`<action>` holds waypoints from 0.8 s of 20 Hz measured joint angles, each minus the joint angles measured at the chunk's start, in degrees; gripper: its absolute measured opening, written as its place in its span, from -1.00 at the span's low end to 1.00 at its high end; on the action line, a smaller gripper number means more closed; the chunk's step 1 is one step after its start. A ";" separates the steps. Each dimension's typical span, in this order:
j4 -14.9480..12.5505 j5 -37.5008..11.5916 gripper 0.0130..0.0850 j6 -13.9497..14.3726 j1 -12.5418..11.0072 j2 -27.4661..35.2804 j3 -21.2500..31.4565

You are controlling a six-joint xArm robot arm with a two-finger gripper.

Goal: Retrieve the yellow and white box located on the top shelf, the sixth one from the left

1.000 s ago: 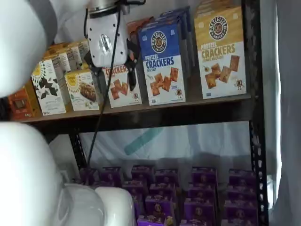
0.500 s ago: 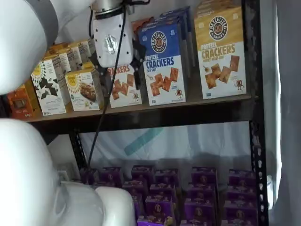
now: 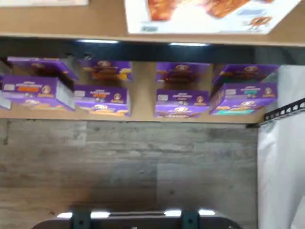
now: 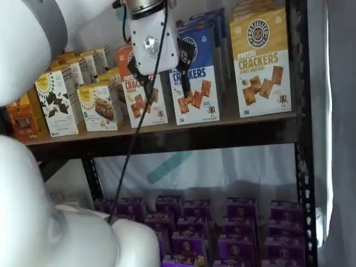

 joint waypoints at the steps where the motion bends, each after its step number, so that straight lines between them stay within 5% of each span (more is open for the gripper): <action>1: 0.27 -0.77 1.00 -1.25 -1.34 0.24 0.00; 7: 2.13 -4.45 1.00 -7.66 -8.18 2.73 -1.33; 16: 2.67 -8.80 1.00 -12.38 -13.24 6.62 -4.48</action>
